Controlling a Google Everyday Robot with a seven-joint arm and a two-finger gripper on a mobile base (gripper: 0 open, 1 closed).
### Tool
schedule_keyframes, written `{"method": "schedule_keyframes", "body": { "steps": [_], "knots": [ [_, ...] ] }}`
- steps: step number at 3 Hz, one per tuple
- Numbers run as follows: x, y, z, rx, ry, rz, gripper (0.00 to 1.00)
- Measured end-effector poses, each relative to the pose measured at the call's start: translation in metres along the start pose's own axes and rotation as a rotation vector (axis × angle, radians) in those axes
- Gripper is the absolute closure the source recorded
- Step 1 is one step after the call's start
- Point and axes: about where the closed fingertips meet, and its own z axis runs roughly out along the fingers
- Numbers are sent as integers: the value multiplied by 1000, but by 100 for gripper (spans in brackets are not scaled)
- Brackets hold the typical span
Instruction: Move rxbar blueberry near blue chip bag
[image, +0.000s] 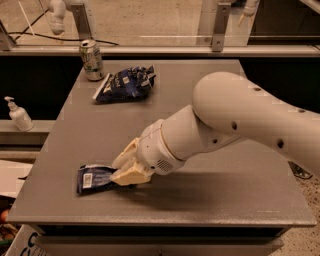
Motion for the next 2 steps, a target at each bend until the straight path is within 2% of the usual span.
{"method": "schedule_keyframes", "body": {
  "steps": [1, 2],
  "knots": [
    [1, -2, -10, 27, -11, 10, 100],
    [-7, -12, -27, 85, -38, 2, 100]
  ]
}}
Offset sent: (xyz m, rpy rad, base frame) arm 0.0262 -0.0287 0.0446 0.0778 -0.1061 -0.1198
